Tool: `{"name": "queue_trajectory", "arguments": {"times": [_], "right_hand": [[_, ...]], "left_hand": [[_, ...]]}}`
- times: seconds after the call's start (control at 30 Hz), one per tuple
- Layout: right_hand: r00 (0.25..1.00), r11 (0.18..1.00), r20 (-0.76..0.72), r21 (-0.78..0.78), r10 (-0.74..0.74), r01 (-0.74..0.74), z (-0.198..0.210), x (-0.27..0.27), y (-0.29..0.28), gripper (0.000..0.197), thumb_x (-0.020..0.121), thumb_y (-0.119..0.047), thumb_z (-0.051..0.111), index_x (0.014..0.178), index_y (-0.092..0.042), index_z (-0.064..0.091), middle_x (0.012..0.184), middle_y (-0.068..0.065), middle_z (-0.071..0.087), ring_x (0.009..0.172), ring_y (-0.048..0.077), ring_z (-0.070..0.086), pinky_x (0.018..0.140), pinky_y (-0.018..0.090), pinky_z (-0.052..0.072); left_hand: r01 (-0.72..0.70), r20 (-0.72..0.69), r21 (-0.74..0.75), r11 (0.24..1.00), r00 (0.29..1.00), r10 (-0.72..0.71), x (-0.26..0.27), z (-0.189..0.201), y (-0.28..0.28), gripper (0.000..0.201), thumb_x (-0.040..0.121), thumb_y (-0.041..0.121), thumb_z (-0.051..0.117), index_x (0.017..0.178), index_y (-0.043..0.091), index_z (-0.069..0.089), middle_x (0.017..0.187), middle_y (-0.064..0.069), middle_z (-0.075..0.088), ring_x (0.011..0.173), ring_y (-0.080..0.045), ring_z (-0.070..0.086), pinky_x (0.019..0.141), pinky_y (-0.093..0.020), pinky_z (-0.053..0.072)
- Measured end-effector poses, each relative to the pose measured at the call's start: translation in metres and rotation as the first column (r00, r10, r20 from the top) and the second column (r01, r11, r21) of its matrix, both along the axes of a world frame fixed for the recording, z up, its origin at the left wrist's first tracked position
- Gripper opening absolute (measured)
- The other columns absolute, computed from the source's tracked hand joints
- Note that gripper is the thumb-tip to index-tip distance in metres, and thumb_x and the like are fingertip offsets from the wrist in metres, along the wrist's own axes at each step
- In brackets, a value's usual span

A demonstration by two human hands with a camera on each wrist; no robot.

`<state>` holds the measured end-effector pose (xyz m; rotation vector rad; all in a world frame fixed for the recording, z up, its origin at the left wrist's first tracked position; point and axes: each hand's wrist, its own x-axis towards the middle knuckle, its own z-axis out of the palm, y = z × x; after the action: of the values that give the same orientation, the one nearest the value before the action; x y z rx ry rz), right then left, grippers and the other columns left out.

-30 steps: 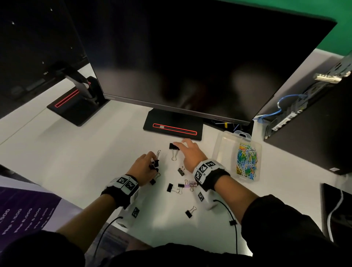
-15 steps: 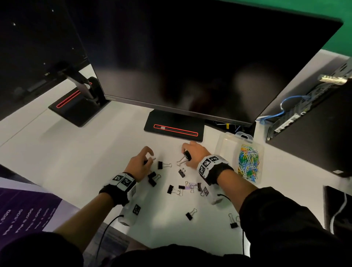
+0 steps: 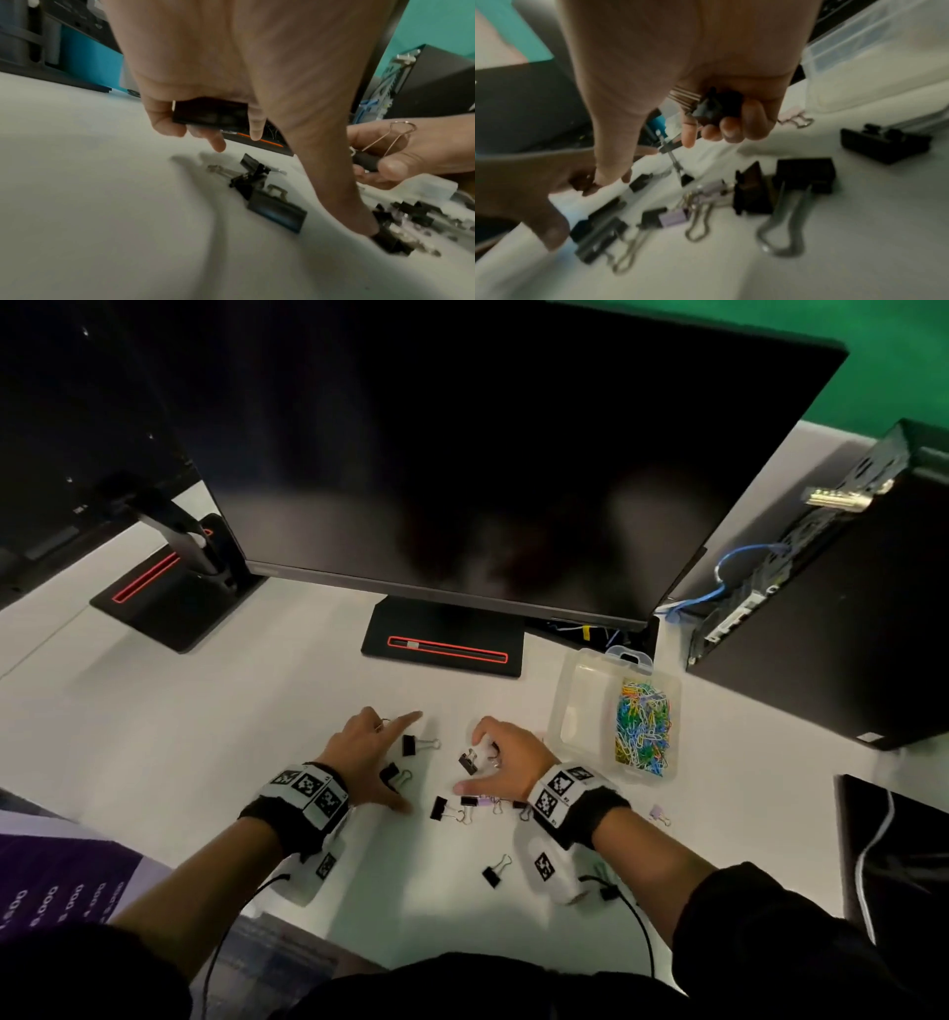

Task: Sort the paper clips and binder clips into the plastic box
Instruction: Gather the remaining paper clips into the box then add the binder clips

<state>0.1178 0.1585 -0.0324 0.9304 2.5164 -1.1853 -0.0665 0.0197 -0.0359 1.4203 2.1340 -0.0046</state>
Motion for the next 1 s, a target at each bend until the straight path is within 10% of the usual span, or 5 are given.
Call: {"name": "queue_trajectory", "arguments": {"times": [0.23, 0.37, 0.57, 0.77, 1.0], "right_hand": [[0.998, 0.996, -0.022, 0.064, 0.056, -0.055, -0.015, -0.004, -0.014, 0.024, 0.083, -0.003, 0.049, 0.102, -0.018, 0.049, 0.104, 0.008, 0.049, 0.083, 0.025, 0.057, 0.074, 0.040, 0.055], [0.997, 0.997, -0.073, 0.080, 0.025, -0.019, -0.011, 0.006, -0.012, 0.026, 0.082, 0.003, 0.045, 0.100, -0.015, 0.048, 0.098, 0.005, 0.044, 0.075, 0.023, 0.054, 0.062, 0.026, 0.048], [0.946, 0.967, -0.271, 0.126, -0.179, 0.220, 0.022, 0.033, 0.025, 0.018, 0.086, 0.000, 0.052, 0.098, -0.013, 0.053, 0.092, 0.000, 0.045, 0.071, 0.004, 0.048, 0.059, 0.006, 0.037], [0.915, 0.873, -0.088, 0.278, -0.393, 0.401, 0.023, 0.056, 0.091, 0.020, 0.078, -0.002, 0.057, 0.094, -0.010, 0.063, 0.103, 0.015, 0.062, 0.094, 0.031, 0.058, 0.078, 0.031, 0.045], [0.934, 0.909, 0.115, 0.298, -0.338, 0.292, 0.019, 0.054, 0.101, 0.038, 0.075, -0.007, 0.063, 0.112, -0.015, 0.059, 0.120, 0.013, 0.052, 0.112, 0.029, 0.051, 0.094, 0.033, 0.041]], "left_hand": [[0.026, 0.077, -0.049, 0.998, 0.997, -0.022, 0.010, -0.006, 0.007, 0.072, 0.072, 0.041, 0.073, 0.132, 0.030, 0.035, 0.122, -0.010, 0.034, 0.114, -0.027, 0.038, 0.100, -0.039, 0.038], [0.048, 0.024, 0.074, 0.996, 0.998, -0.050, 0.023, -0.010, -0.002, 0.033, 0.088, 0.020, 0.053, 0.116, 0.033, 0.039, 0.119, -0.011, 0.039, 0.099, -0.026, 0.036, 0.096, -0.041, 0.040], [0.066, -0.084, 0.032, 0.997, 0.994, -0.063, 0.031, -0.012, 0.001, 0.034, 0.085, 0.008, 0.041, 0.116, 0.023, 0.044, 0.117, -0.007, 0.040, 0.082, -0.022, 0.033, 0.090, -0.038, 0.041], [0.035, -0.001, 0.014, 0.999, 0.999, -0.035, 0.038, -0.003, 0.018, 0.029, 0.083, 0.012, 0.051, 0.111, 0.019, 0.046, 0.113, -0.009, 0.044, 0.082, -0.027, 0.042, 0.078, -0.036, 0.040], [0.142, -0.081, -0.055, 0.988, 0.986, -0.146, 0.049, 0.001, 0.036, 0.027, 0.085, 0.010, 0.048, 0.110, 0.018, 0.043, 0.114, -0.009, 0.041, 0.088, -0.028, 0.044, 0.073, -0.032, 0.037]]}}
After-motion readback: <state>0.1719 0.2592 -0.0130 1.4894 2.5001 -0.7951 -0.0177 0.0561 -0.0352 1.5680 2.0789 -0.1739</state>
